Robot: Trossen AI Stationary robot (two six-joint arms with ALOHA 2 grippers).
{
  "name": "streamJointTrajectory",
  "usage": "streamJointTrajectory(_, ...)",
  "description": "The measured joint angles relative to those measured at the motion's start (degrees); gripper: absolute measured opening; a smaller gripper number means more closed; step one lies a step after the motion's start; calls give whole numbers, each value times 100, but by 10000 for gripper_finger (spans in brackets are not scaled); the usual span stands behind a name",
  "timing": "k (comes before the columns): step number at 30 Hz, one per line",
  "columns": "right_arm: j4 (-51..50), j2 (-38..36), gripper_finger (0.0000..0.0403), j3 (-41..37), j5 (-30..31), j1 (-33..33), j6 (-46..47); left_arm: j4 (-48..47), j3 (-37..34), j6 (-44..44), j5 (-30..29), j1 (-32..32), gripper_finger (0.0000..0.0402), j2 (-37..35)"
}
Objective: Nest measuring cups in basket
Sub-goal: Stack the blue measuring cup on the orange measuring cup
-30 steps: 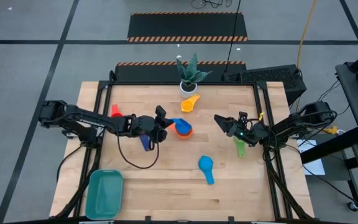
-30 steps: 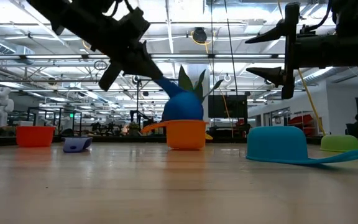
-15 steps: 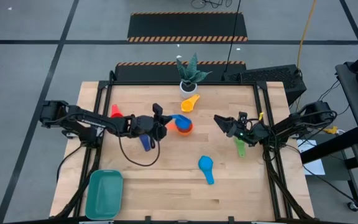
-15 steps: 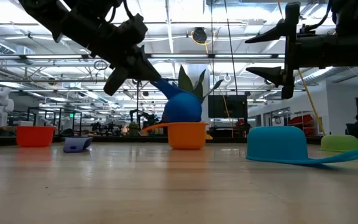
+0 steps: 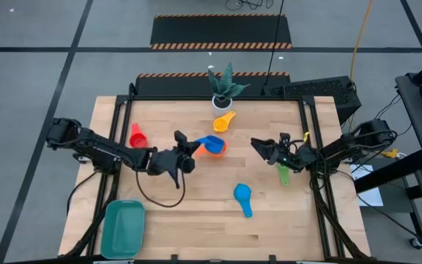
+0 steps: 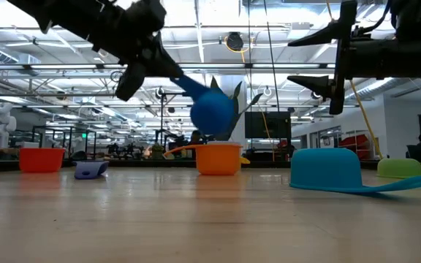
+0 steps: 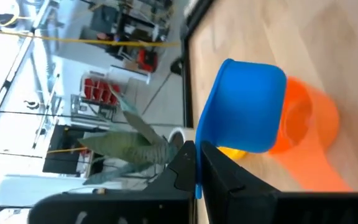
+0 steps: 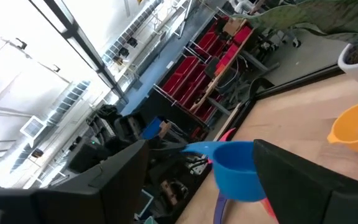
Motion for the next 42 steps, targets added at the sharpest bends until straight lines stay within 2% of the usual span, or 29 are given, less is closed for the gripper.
streamJointTrajectory(4, 1, 0, 283, 0, -136, 0, -99, 241, 11, -41, 58, -55, 8, 142)
streamJointTrajectory(15, 7, 2, 283, 0, -283, 0, -113, 1173, 9, 971, 381, 317, 9, 889)
streamJointTrajectory(22, 4, 2, 283, 0, -284, -2, -164, 1075, 9, 1168, 408, 382, 10, 960)
streamJointTrajectory(29, 4, 2, 283, 0, -286, -2, -242, 924, 9, 961, 789, 417, 13, 960)
streamJointTrajectory(35, 4, 2, 283, 0, -286, -2, -242, 561, 9, 612, 1028, 572, 51, 960)
streamJointTrajectory(42, 4, 2, 283, 0, -288, -2, -243, 439, 9, 232, 1026, 670, 126, 957)
